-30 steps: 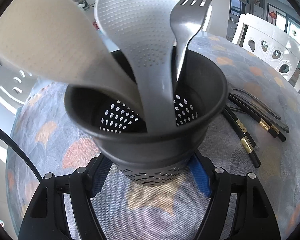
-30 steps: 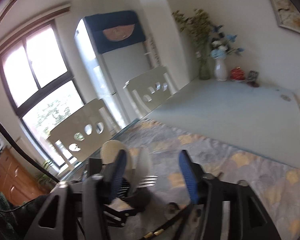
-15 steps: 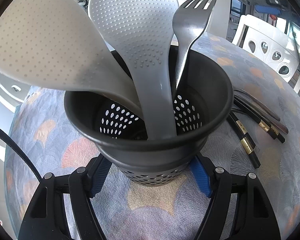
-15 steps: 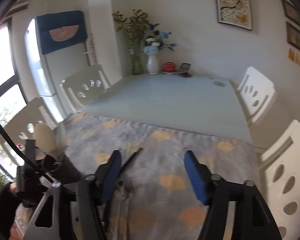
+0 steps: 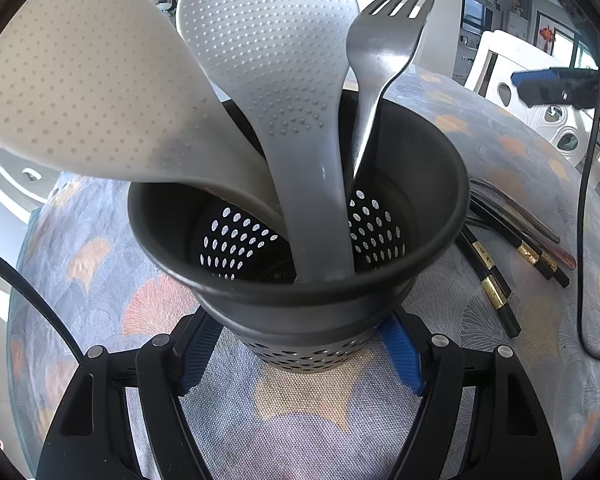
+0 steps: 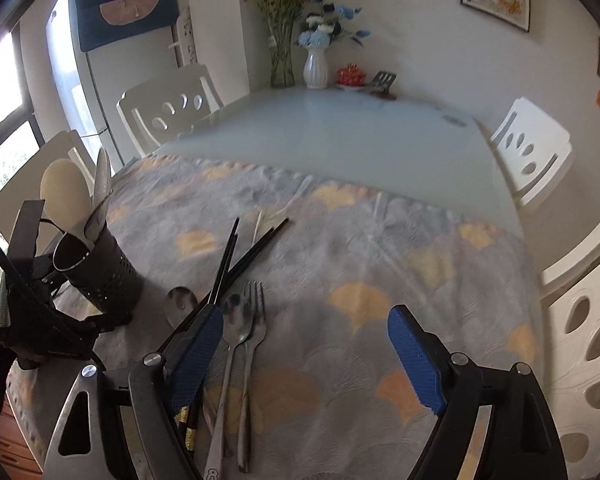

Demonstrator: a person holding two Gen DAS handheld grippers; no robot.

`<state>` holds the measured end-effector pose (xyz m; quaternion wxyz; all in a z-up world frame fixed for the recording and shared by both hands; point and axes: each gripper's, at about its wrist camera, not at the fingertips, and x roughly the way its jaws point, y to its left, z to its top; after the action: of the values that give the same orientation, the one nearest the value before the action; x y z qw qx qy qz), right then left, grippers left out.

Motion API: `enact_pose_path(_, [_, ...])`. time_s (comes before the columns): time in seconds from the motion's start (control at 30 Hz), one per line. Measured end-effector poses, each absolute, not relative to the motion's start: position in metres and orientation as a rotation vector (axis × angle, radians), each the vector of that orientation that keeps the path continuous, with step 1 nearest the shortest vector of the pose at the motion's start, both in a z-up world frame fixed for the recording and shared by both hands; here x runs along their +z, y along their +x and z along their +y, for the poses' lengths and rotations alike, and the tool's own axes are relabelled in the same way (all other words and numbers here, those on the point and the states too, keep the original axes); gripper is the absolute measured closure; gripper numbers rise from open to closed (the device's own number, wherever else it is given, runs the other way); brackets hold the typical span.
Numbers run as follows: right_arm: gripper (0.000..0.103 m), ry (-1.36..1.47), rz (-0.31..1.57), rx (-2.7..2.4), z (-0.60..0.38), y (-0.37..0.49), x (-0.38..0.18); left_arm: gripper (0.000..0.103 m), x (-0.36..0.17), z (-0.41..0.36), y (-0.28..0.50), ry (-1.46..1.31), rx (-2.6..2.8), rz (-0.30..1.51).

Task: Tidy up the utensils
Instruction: 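Withdraw the right gripper back over the chopsticks and spoons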

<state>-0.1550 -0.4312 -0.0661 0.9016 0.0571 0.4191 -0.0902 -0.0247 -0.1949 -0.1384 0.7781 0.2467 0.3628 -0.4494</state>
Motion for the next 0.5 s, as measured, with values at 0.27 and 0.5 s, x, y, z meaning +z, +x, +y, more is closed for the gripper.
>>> enact_pose_path(0.27, [0.058,0.247,0.971,-0.026,-0.413,-0.139,-0.100,0.029,-0.138,-0.195,-0.024,0.534,-0.972,0.784])
enact_pose_path(0.5, [0.065,0.393,1.044,0.062,-0.412,-0.126,-0.126,0.028,-0.139,-0.195,-0.023,0.534,-0.971,0.785])
